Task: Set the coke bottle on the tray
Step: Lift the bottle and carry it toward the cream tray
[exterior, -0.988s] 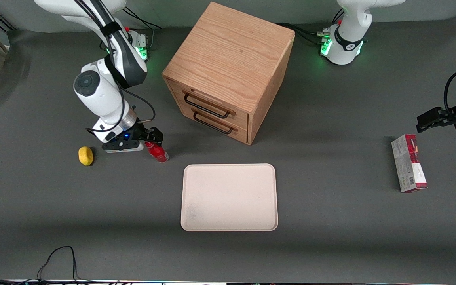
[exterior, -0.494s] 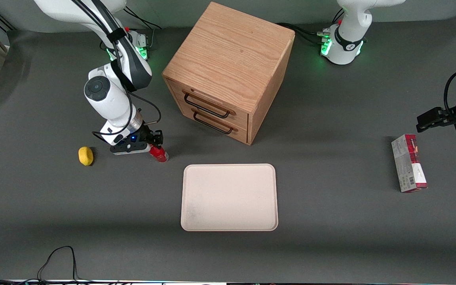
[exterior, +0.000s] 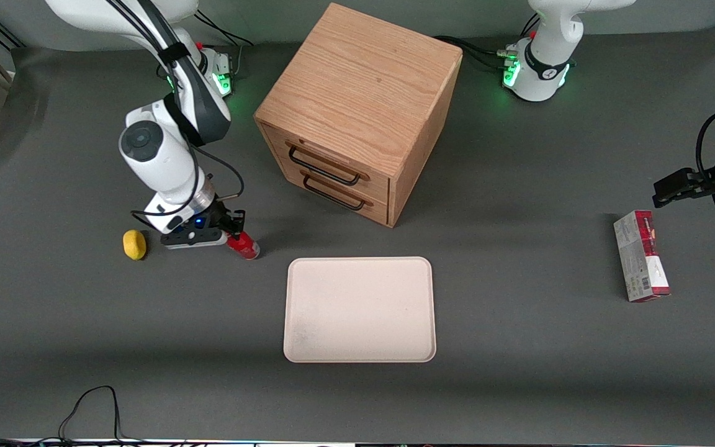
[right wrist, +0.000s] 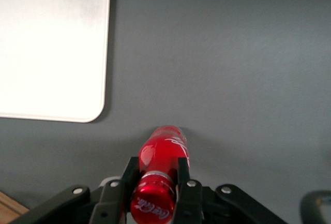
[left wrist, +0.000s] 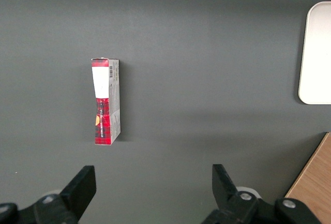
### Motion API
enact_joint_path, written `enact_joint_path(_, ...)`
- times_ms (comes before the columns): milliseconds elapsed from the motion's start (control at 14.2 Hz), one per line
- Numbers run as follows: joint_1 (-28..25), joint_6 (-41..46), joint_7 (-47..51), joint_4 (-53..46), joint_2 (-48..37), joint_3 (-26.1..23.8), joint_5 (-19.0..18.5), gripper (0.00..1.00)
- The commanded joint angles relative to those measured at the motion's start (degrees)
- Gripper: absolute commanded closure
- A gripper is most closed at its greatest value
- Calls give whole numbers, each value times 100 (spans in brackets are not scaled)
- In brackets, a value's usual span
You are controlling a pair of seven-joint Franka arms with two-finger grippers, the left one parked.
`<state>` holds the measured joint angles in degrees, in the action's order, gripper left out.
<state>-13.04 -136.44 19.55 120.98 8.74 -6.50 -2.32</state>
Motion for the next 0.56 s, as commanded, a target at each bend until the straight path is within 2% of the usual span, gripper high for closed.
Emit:
enact_joint_path(0, 143, 1203, 189, -1415, 286, -36, -76, 100)
enact_joint_path(353, 337, 3593, 216, -4453, 1338, -62, -58, 100)
enact_joint_path(494, 337, 4185, 364, -5361, 1814, -263, -137, 100)
